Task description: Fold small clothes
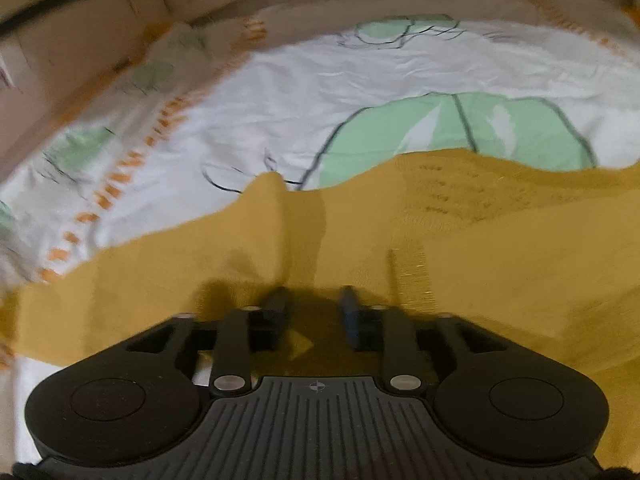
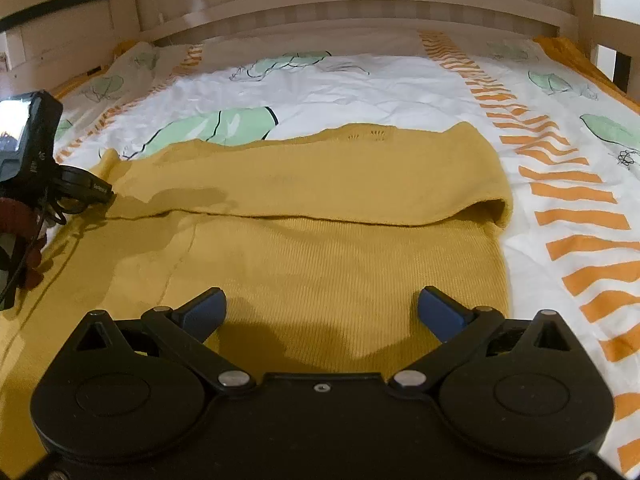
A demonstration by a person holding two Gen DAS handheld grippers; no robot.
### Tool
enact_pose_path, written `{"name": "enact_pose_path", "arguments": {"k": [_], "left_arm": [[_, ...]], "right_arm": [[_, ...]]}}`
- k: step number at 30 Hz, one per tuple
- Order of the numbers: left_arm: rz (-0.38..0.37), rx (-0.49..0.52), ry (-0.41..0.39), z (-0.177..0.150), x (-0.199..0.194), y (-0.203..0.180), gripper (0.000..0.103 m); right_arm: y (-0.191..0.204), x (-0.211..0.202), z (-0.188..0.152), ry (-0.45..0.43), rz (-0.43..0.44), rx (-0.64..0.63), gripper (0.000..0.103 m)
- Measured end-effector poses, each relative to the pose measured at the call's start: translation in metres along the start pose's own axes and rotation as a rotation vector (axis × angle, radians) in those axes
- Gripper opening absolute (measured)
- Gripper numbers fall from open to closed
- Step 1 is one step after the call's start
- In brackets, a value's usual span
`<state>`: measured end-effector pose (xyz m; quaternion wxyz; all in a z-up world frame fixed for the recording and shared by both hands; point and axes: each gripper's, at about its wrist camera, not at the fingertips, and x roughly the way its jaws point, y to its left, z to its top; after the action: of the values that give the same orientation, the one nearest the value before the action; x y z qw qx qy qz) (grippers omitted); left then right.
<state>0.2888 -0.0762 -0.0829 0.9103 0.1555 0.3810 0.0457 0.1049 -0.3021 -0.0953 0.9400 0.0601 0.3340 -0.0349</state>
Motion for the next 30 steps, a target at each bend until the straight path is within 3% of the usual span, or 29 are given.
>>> {"name": "enact_pose_path", "arguments": {"k": [3, 7, 11, 16, 22, 30], "left_arm": [[0.079, -0.015, -0.008, 0.000, 0.001, 0.000, 0.066], [0.015, -0.113, 0.012, 0.001, 0.002, 0.018, 0.066], [-0.118, -0.194, 0.040, 0.004, -0.001, 0.045, 0.066], [-0.190, -0.272, -0.008, 0.001, -0.019, 0.074, 0.066], [-0.179, -0.277, -0.053, 0.003, -0.035, 0.109, 0.066], [-0.108, -0.371, -0.040, -0.004, -0.033, 0.173, 0.066]], "right_arm": [[0.002, 0.001, -0.001, -0.001, -0.009, -0.010, 0.103], [0.003, 0.003, -0.004, -0.008, -0.013, -0.019, 0.103], [0.001, 0.004, -0.005, -0.008, -0.007, -0.012, 0.103], [0.000, 0.004, -0.004, -0.008, -0.004, -0.011, 0.103], [0.006, -0.008, 0.000, -0.043, -0.006, -0.027, 0.102], [0.024, -0.021, 0.004, -0.070, 0.109, -0.017, 0.102]]}}
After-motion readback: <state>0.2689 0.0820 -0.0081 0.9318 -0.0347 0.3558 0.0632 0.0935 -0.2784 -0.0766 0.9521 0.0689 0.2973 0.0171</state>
